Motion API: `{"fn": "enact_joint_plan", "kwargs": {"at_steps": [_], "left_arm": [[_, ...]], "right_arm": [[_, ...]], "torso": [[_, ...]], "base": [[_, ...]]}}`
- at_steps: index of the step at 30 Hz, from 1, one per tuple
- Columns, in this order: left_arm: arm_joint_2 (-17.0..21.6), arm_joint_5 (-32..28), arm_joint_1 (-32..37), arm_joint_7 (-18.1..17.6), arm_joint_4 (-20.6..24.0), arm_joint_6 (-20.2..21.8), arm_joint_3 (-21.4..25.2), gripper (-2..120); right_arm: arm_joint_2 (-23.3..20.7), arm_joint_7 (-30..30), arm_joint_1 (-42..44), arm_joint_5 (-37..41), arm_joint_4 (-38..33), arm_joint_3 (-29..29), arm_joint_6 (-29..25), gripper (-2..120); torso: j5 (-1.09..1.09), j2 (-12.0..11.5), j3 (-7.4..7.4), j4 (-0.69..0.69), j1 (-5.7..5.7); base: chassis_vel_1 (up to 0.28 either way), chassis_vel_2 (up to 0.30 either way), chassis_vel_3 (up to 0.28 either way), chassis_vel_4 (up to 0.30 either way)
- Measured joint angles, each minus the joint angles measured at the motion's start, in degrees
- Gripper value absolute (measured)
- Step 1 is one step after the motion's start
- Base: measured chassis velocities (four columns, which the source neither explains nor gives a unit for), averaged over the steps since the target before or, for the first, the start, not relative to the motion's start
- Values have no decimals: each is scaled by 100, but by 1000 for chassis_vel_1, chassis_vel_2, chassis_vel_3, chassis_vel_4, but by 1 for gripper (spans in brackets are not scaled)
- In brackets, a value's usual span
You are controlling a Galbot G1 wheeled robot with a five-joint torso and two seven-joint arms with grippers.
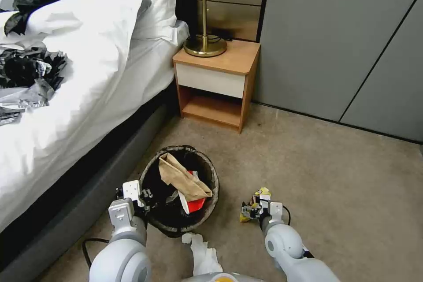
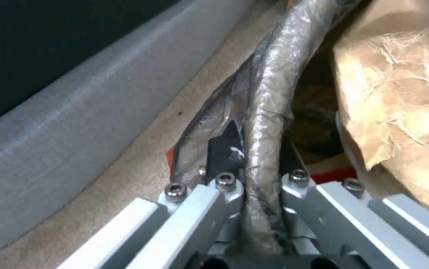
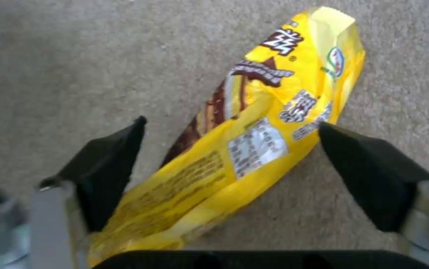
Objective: Pick up the trash bin, then pick up the garbage from the floor and place it into the trash bin.
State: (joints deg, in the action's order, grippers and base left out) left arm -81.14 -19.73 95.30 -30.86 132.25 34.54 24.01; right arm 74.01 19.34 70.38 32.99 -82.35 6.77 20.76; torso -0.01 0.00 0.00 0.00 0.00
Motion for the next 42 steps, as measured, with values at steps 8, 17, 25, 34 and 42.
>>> {"fn": "enact_joint_plan", "kwargs": {"at_steps": [8,17,25,34,42], "left_arm": [[6,-13,-34,-9,-17,-2,-1,0],[7,-27,-52,-17,-35,-2,8,0],[10,-40,-53,-26,-39,-2,17,0],[24,-48,-67,-30,-43,-1,16,0],[53,-66,-70,-33,-41,5,16,0]], "right_arm": [[32,-194,-74,-124,306,56,-292,54],[50,-254,-155,-232,445,63,-446,22],[58,-302,-165,-350,526,68,-599,0],[35,-360,-137,-467,567,85,-791,0],[25,-373,-167,-579,590,82,-977,0]], "torso": [[1,0,0,0,0],[0,0,0,0,0],[1,0,0,1,0],[1,0,0,0,0],[1,0,0,0,0]], "base": [[0,0,0,0],[0,0,0,0],[0,0,0,0],[0,0,0,0],[0,0,0,0]]}}
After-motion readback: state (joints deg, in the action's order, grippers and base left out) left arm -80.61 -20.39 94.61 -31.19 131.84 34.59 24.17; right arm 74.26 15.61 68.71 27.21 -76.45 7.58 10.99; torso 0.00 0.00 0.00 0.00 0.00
